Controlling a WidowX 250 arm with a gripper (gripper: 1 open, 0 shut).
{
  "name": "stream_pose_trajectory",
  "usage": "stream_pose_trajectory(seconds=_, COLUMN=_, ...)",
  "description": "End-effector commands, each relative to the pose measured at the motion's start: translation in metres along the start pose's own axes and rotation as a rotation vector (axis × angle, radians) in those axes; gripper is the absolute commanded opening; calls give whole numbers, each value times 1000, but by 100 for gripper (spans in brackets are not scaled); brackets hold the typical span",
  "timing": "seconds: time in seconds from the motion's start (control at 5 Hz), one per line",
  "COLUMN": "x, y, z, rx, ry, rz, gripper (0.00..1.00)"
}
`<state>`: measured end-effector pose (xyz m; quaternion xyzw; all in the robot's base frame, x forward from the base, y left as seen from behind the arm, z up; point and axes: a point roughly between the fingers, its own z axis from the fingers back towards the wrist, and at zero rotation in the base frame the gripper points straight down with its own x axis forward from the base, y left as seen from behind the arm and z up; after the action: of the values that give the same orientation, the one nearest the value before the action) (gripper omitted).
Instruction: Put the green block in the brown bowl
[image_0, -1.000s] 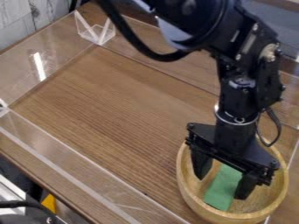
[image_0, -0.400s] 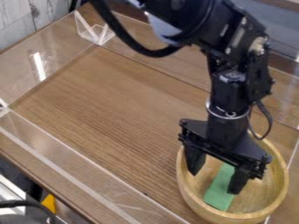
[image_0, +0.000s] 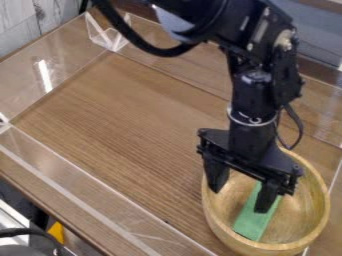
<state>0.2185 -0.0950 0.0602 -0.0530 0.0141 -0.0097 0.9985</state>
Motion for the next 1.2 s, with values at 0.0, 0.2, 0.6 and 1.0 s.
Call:
stream_pose_trajectory(seconds=0.0, x=5, y=5, z=13, rx=-2, ry=-43, rz=7, gripper=100)
stream_pose_trajectory(seconds=0.2, x=6, y=10, z=14, rx=6, ry=-45, rz=14, gripper=100)
stream_pose_trajectory(seconds=0.6, x=6, y=17, z=13, rx=18, ry=-47, rz=30, gripper=100)
stream_pose_trajectory(seconds=1.0, x=11, y=29, z=17, rx=32, ry=-50, rz=64, gripper=100)
